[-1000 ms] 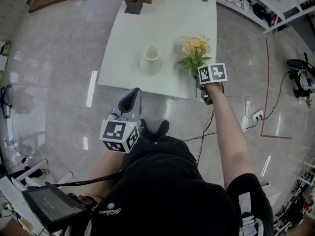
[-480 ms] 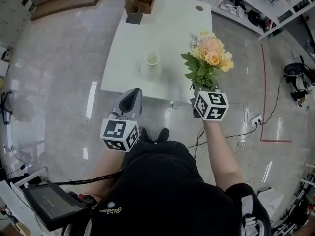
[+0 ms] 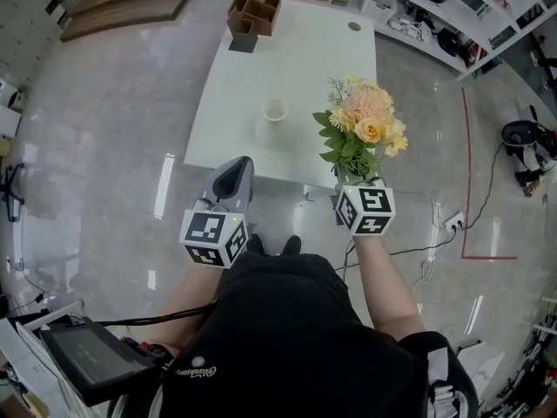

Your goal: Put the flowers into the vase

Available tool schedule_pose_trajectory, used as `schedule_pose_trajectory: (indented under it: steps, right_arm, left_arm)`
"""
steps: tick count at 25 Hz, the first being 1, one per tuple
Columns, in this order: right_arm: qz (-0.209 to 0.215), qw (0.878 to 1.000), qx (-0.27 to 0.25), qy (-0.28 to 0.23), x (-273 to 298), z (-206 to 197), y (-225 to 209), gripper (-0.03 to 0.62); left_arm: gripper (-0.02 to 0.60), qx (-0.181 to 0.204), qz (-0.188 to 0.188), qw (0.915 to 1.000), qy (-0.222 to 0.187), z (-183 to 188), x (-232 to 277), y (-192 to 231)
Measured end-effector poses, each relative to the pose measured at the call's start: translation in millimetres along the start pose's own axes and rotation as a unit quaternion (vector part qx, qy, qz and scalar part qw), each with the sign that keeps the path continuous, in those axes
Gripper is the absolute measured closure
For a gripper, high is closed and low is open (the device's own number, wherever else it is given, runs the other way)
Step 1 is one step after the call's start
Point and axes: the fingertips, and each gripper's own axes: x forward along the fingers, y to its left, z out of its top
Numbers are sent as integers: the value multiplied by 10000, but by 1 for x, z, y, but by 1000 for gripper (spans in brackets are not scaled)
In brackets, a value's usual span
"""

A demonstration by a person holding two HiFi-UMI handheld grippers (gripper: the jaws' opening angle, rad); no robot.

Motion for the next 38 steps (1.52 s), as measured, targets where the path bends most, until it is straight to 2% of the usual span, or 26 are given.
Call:
schedule_pose_trajectory:
  steps: [4, 12, 16, 19, 26, 29, 32, 38]
  right_arm:
    - [187, 9998, -24, -8, 3, 0, 18, 566]
    - [883, 9960, -125, 46, 15, -10, 81, 566]
    - [1059, 9943, -145, -44, 24, -1, 94, 566]
    - [1176, 9920, -257, -373, 31, 35, 99, 566]
    - [1329, 9774, -417, -1588, 50, 171, 102, 566]
    - [1364, 9739, -311, -1786, 58, 199, 100, 565]
    - [1372, 9746, -236, -1751, 69, 196, 98, 565]
    - [1425, 9804, -198, -1343, 101, 138, 100, 566]
  left_arm:
    - [574, -8, 68, 10000, -23, 1, -2, 5]
    - [574, -47, 271, 9996, -97, -1, -8, 20]
    - [574, -80, 375, 9992, -142, -1, -12, 28]
    - [574, -109, 448, 9988, -177, 0, -16, 34]
    - [574, -177, 507, 9982, -253, 5, -23, 42]
    - [574, -182, 518, 9981, -262, 6, -25, 44]
    - [574, -198, 554, 9980, -246, 5, -25, 47]
    - [574, -263, 635, 9975, -143, -3, -25, 57]
